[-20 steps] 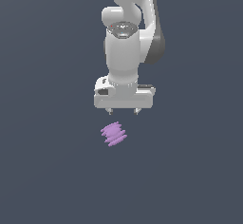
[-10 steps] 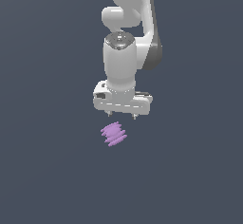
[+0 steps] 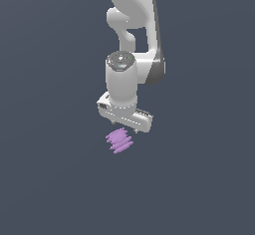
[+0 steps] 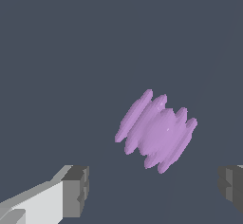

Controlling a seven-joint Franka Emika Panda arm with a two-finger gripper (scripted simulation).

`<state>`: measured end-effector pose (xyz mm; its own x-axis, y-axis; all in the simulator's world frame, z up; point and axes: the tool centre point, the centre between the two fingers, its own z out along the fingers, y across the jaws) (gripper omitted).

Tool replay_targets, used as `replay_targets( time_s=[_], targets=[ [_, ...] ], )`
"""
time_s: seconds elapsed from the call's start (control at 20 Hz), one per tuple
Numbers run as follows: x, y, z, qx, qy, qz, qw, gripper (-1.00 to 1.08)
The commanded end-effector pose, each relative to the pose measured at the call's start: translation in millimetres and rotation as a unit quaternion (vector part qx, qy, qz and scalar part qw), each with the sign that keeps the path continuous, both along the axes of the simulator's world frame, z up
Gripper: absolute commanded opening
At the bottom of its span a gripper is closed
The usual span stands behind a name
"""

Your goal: Pick up the object and move it to a goal position.

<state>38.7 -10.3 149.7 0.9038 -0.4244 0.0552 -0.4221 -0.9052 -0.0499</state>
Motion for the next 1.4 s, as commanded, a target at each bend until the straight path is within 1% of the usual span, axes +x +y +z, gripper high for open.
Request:
replay_targets(
  time_s=[0.0, 0.15, 0.3, 0.7, 0.9, 1.05, 1.2, 1.35],
  targets=[
    [-0.2, -3.6, -11.1, 0.002, 0.006, -0.039, 0.9992, 1.00],
    [-0.7, -7.9, -24.3, 0.004, 0.012, -0.084, 0.9964, 1.00],
    [-1.5, -12.4, -37.4, 0.004, 0.018, -0.129, 0.9914, 1.00],
    [-4.3, -23.1, -67.0, 0.003, 0.031, -0.232, 0.9723, 1.00],
    [-5.4, -26.7, -76.5, 0.002, 0.034, -0.264, 0.9638, 1.00],
    [-6.1, -28.6, -81.4, 0.001, 0.036, -0.281, 0.9591, 1.00],
    [-6.5, -29.8, -84.2, 0.000, 0.037, -0.291, 0.9561, 1.00],
    [-6.6, -30.1, -85.2, 0.000, 0.037, -0.294, 0.9551, 1.00]
  ],
)
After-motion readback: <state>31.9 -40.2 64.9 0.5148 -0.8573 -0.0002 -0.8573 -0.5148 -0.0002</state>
